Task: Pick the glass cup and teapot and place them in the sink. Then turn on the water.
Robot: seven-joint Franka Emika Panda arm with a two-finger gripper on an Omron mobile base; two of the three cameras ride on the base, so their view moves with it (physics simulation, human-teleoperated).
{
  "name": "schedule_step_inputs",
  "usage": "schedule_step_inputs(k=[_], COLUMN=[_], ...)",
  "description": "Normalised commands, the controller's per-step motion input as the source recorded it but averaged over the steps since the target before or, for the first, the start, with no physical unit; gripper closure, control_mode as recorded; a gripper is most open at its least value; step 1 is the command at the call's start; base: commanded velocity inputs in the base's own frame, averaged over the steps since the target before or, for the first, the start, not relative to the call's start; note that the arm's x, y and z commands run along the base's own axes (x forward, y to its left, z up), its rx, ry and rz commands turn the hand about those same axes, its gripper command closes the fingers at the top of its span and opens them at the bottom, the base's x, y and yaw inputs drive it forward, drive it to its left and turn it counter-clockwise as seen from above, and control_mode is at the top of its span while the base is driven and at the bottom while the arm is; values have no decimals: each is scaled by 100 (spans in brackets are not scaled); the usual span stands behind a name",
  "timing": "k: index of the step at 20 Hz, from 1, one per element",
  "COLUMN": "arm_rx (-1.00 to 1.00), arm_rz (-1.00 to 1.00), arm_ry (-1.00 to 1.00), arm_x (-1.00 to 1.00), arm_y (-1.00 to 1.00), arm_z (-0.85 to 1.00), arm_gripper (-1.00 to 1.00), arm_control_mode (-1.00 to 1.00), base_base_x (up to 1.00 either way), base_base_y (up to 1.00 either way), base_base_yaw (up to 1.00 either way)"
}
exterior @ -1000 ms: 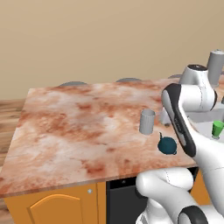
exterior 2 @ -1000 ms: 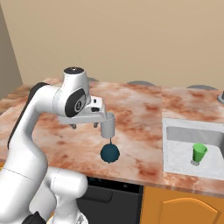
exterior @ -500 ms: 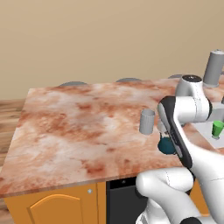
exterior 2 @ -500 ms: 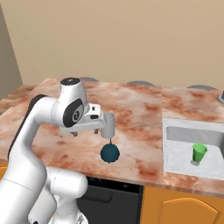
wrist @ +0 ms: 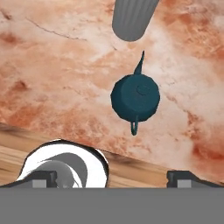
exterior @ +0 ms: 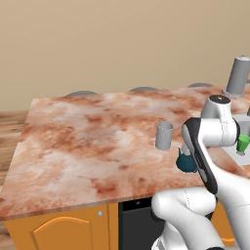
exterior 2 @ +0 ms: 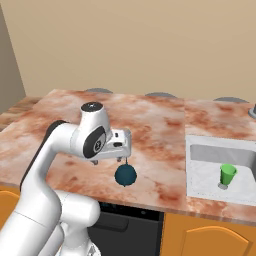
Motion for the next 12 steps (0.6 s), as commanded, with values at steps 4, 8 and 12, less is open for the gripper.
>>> schedule_step_inputs(k=[4,8,12], arm_rx=[0,0,0], arm_rz=[0,0,0], arm_ry=[6,7,8], arm_x=[29,19,5], arm_y=[-22,-20,-15], arm_z=[-14,-30,-40], arm_gripper=[-100,-100,-100], arm_control_mode=[-100,-100,-100], base_base_x=[0,0,0], base_base_y=[0,0,0], base_base_yaw=[0,0,0])
